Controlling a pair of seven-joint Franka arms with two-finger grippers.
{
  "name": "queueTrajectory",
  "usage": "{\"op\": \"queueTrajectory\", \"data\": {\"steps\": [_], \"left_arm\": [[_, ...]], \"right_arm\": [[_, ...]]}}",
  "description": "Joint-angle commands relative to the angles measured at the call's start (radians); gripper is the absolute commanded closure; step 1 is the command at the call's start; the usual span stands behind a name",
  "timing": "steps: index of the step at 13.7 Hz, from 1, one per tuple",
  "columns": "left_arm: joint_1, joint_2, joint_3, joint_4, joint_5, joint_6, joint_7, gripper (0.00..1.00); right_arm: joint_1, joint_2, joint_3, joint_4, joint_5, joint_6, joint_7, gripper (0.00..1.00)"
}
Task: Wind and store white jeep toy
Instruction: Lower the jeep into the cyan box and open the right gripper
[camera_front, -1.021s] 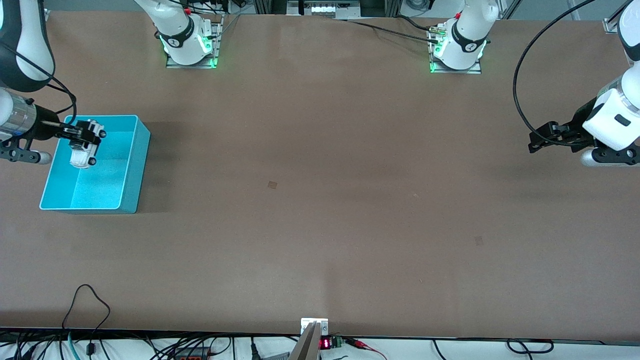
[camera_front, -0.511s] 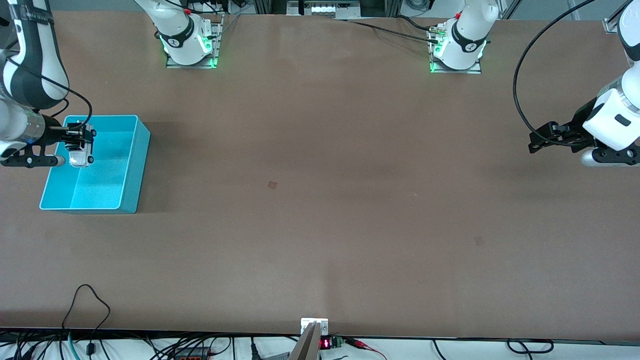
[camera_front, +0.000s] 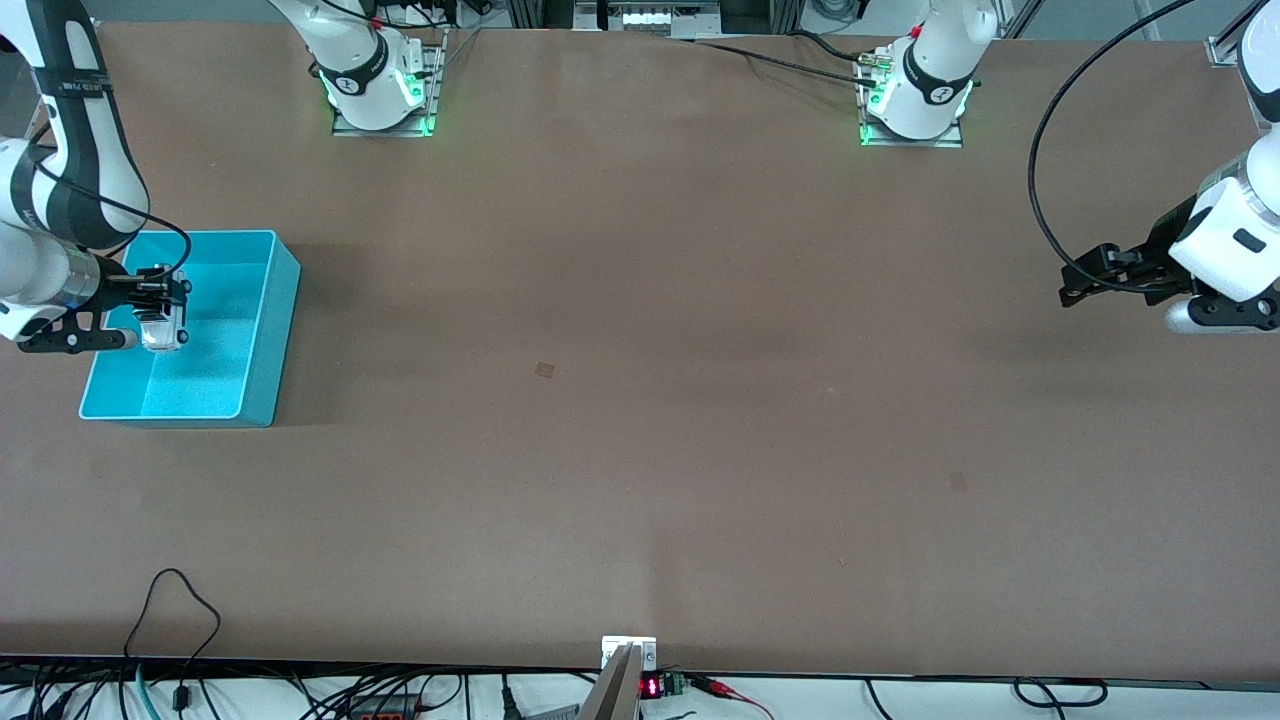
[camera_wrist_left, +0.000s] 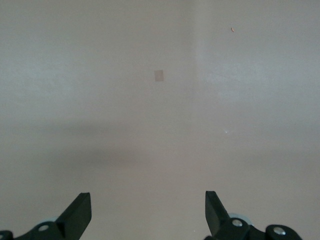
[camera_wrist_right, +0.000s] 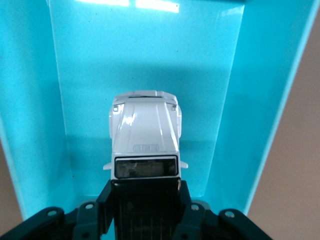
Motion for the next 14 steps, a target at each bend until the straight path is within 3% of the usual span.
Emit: {"op": "queueTrajectory", "data": {"steps": [1,11,14], "left_arm": [[0.002,-0.018,0.0,-0.012,-0.019,0.008,-0.002,0.0],[0.002,-0.017,0.0,-0.012,-0.02,0.011,-0.002,0.0],[0.002,-0.017,0.0,-0.015,-0.016,0.031,-0.003,0.0]], "right_arm": [[-0.018,0.038,0.021,-0.006,-0.024,0.04,-0.014,1.0],[-0.018,0.106,0.021,-0.015,-0.022,0.086,0.003,0.99],[-0.018,0.118,0.021,-0.013,-0.022,0.086,0.003,0.92]]}}
